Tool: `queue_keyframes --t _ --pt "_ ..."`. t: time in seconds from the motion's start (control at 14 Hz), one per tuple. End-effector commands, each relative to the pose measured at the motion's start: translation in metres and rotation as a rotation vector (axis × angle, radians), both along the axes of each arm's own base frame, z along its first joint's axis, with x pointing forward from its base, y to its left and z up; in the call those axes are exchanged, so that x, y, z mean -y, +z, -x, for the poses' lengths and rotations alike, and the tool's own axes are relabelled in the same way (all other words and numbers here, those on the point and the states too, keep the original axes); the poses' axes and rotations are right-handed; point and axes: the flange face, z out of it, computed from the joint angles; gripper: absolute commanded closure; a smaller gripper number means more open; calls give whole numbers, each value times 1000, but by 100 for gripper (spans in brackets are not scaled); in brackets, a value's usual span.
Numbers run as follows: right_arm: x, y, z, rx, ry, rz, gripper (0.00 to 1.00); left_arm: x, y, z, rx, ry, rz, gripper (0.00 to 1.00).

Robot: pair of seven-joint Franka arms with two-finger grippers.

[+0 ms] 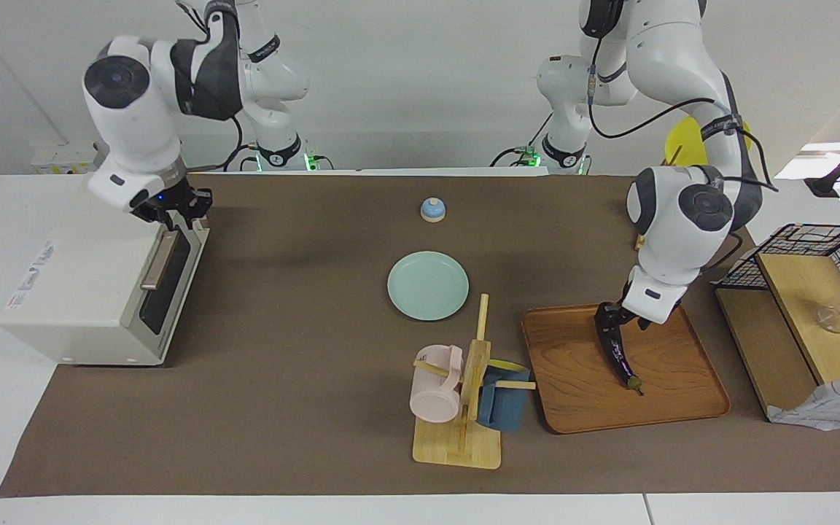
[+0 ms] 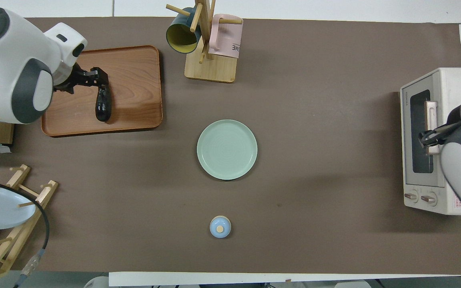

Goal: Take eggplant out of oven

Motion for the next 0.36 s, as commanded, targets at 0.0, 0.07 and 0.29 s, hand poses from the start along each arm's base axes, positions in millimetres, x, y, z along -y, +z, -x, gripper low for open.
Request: queue_keyframes --t 0.0,0.07,0.29 --pt "-2 77 1 40 -19 -57 0 -30 115 74 -26 -12 31 0" --pt "0 91 6 37 -27 -60 0 -37 140 95 -34 -10 37 0" --pt "12 93 11 17 -58 -56 0 -51 196 137 -30 -42 48 0"
